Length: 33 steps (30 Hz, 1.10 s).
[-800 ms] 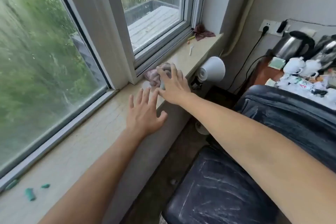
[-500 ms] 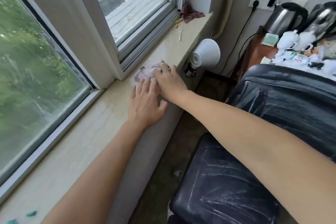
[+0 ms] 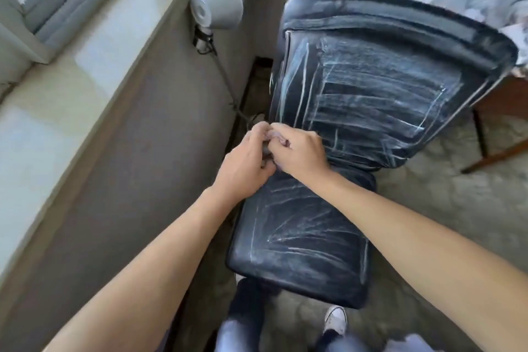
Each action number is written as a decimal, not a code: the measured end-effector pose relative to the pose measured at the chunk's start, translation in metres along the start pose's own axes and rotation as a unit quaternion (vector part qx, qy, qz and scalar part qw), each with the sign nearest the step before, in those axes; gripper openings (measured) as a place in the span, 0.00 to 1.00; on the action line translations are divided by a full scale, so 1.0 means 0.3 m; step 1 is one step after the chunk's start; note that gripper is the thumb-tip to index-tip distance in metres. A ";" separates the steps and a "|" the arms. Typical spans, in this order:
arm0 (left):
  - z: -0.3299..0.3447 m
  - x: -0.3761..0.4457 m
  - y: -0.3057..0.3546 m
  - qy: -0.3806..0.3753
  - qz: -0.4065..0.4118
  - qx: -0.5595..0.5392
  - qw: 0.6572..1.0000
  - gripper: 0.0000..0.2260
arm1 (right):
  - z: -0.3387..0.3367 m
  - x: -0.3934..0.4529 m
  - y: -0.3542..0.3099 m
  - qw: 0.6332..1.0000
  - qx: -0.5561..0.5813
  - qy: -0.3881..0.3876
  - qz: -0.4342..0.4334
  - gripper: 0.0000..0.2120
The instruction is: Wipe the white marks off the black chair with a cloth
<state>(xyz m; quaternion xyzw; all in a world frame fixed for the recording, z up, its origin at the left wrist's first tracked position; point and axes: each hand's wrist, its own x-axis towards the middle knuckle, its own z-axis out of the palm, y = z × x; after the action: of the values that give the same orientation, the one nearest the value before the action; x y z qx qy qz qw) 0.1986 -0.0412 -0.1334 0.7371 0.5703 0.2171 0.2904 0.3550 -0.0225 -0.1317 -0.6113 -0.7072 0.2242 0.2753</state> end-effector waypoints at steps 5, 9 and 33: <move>0.333 -0.070 -0.020 -0.041 0.004 -0.046 0.998 0.28 | 0.052 -0.212 0.291 0.993 -0.027 -0.035 0.109 0.14; 0.580 -0.131 -0.079 -0.055 0.005 -0.091 0.994 0.29 | 0.164 -0.371 0.464 0.975 0.138 -0.088 0.149 0.05; 1.046 -0.766 -0.848 -0.031 -0.152 0.136 0.978 0.40 | 0.622 -1.297 1.085 0.907 -0.096 0.200 0.357 0.15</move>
<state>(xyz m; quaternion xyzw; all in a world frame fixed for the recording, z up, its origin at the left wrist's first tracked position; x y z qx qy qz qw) 0.1626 -0.2739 -0.5340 0.6807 0.6907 0.0680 0.2342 0.5118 -0.3539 -0.5289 -0.8784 -0.3902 0.1110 0.2525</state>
